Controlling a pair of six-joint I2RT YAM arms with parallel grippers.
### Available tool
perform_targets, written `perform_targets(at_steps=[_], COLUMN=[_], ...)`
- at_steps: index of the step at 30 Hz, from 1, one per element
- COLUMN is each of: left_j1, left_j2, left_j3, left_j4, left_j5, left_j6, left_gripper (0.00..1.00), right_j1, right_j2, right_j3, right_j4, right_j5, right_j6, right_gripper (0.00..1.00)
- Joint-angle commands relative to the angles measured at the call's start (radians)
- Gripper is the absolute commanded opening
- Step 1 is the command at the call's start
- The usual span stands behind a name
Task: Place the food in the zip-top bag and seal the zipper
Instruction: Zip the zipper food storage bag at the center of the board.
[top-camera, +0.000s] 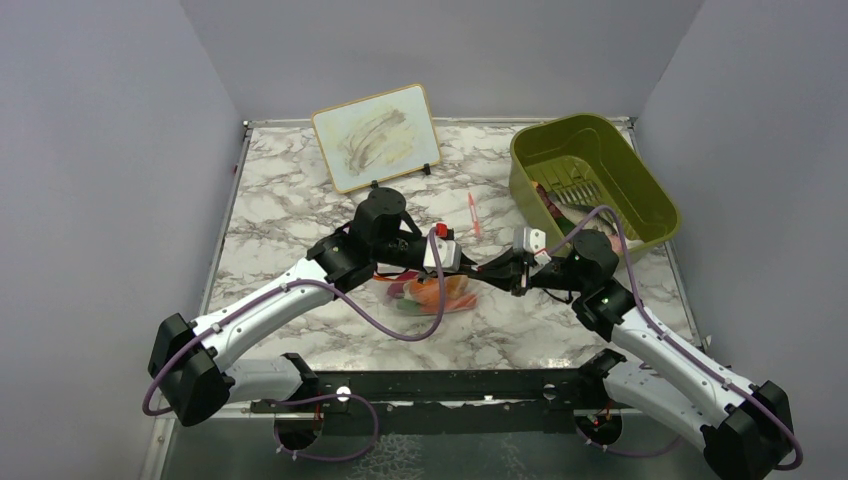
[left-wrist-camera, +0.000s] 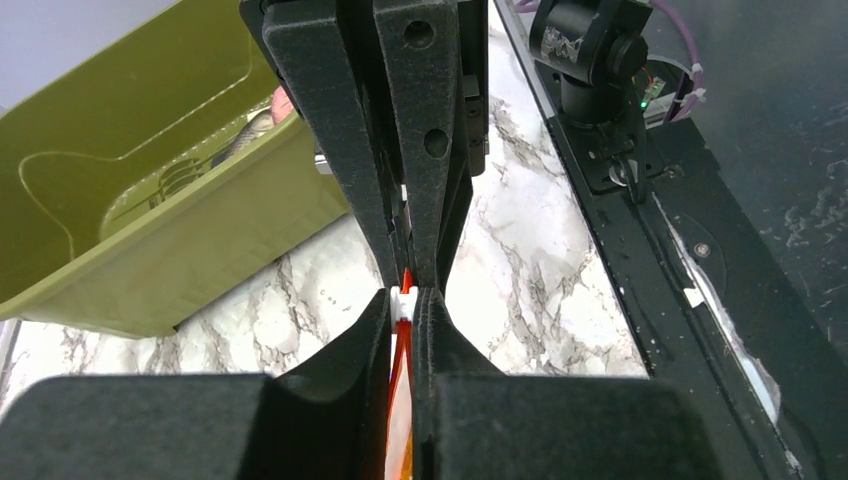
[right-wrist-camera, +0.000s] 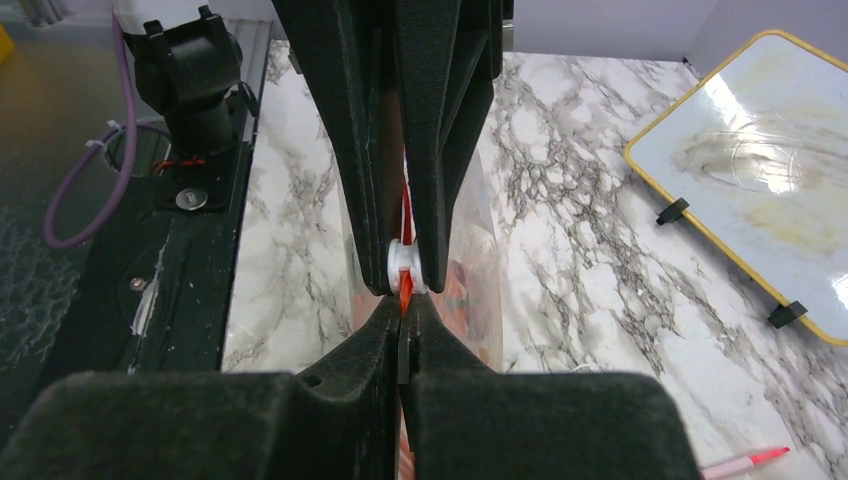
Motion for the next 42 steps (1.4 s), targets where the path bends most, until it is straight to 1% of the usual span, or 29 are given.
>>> perform_targets(at_steps=[1,12,21,24,25,26,27,28,29,32,36,42], left_j1=[-0.006,-0.006,-0.006,-0.006,-0.005,-0.006,-0.006,-0.006,-0.006,-0.006,-0.006,-0.006], left_j2=[-0.015,-0.07,-0.088,-0.091,-0.092,-0.09,-0.09,-0.089,-0.088,-0.079,-0.074,-0.072], left_j3=[0.0,-0.008,-0.021,-0.02,-0.02,-0.02,-0.018,-0.018,-0.018,-0.015,-0.011,-0.012], left_j4=[0.023,-0.103,-0.142,-0.146,-0.144,-0.142,-0.14,-0.136,-0.13,-0.122,-0.12,-0.121], left_j5=[0.028,-0.091,-0.148,-0.142,-0.134,-0.127,-0.121,-0.117,-0.111,-0.099,-0.095,-0.093], left_j6=[-0.002,0.08,0.113,0.114,0.112,0.109,0.108,0.105,0.103,0.1,0.098,0.099], left_gripper=[0.0,0.0,0.0,0.0,0.0,0.0,0.0,0.0,0.0,0.0,0.0,0.0], right_j1=[0.008,0.008,0.008,0.008,0.008,0.008,0.008,0.008,0.007,0.008,0.008,0.008], right_j2=[-0.012,-0.052,-0.065,-0.064,-0.063,-0.063,-0.063,-0.06,-0.054,-0.033,-0.022,-0.006], right_j3=[0.031,0.015,0.01,0.007,0.006,0.005,0.004,0.006,0.011,0.028,0.037,0.033], right_j4=[0.004,-0.02,-0.027,-0.024,-0.019,-0.013,-0.006,0.001,0.006,0.009,0.022,0.09], right_j5=[-0.01,0.084,0.094,0.068,0.061,0.052,0.044,0.036,0.029,0.019,0.029,0.029], right_j6=[0.006,-0.003,0.001,-0.012,-0.012,-0.013,-0.012,-0.01,-0.009,-0.01,-0.009,0.026], right_gripper=[0.01,0.01,0.01,0.01,0.02,0.1,0.21,0.27,0.29,0.29,0.24,0.24])
